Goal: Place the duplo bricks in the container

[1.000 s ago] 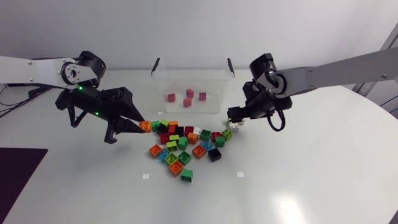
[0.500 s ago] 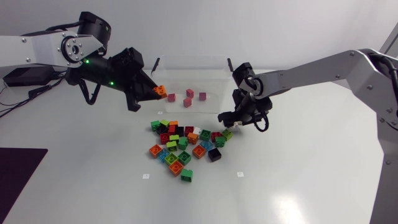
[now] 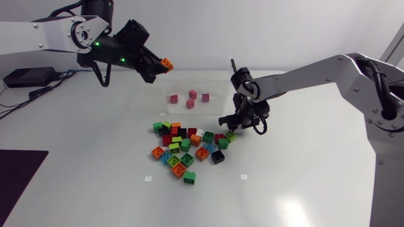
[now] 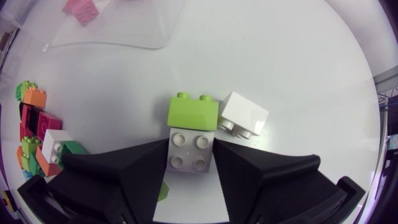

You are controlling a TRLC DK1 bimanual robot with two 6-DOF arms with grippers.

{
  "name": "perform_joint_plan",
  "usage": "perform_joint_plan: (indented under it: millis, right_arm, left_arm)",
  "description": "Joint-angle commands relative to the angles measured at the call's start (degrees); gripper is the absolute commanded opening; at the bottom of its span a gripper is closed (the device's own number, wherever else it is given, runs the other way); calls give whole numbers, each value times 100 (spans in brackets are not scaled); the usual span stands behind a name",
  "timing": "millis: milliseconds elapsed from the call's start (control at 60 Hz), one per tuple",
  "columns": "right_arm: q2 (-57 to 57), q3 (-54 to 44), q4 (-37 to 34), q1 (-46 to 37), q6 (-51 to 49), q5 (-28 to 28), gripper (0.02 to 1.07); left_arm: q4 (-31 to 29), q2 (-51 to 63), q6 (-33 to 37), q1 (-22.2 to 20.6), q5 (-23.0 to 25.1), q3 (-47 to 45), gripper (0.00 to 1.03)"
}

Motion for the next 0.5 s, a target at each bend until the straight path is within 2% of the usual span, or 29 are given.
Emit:
perform_joint_plan:
  millis: [0,183,483]
  right_arm:
    - [141,54,-126,34,158,45,43]
    - [-167,-165,-108,7,123,45,32]
    - [-1063,-403,-266,-10,17,54,30]
  left_arm:
    - [112,253,-334,-91,-68,293,23]
    - [455,561,-800,-143,-288,539,23]
    - [551,1185,-1380,-196,-631,1216,23]
